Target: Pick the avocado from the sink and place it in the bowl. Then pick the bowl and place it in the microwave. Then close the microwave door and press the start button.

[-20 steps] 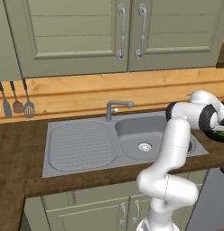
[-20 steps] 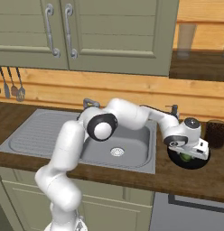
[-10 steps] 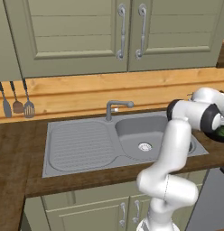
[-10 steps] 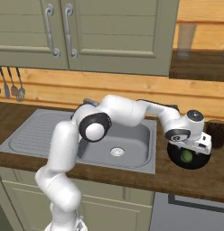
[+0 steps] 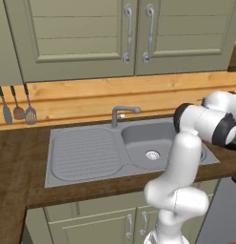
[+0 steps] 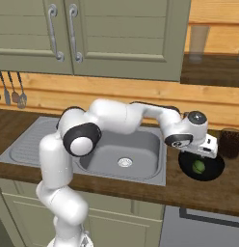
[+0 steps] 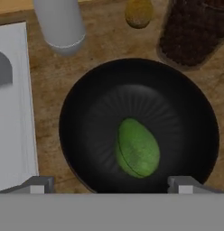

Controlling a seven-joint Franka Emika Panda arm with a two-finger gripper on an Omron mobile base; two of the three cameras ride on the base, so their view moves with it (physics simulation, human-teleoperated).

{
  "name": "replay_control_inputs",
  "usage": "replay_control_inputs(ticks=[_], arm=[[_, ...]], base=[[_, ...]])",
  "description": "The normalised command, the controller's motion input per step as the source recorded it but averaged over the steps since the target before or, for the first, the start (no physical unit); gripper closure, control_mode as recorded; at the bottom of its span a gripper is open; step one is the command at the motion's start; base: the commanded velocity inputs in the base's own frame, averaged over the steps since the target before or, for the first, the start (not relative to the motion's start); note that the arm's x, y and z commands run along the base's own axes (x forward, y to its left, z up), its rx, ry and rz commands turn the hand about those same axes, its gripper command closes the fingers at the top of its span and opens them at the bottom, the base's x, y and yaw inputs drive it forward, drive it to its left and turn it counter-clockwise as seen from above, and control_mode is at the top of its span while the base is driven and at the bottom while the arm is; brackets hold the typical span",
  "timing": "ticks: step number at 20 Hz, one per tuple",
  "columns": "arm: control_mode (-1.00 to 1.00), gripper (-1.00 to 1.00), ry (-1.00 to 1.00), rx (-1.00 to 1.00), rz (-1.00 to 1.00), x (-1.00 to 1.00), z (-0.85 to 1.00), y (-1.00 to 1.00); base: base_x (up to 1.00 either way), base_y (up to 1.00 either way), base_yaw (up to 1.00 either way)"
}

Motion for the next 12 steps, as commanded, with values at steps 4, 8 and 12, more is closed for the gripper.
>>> replay_control_inputs(ticks=[4, 8, 12], arm=[[-1.0, -1.0, 0.0, -0.23, 0.0, 0.01, 0.0, 0.8], [-1.0, -1.0, 0.05, -0.11, -0.03, 0.27, 0.0, 0.22], [-1.0, -1.0, 0.12, 0.0, -0.08, 0.27, 0.0, 0.0]], base=[[0.0, 0.0, 0.0], [0.0, 0.0, 0.0], [0.0, 0.0, 0.0]])
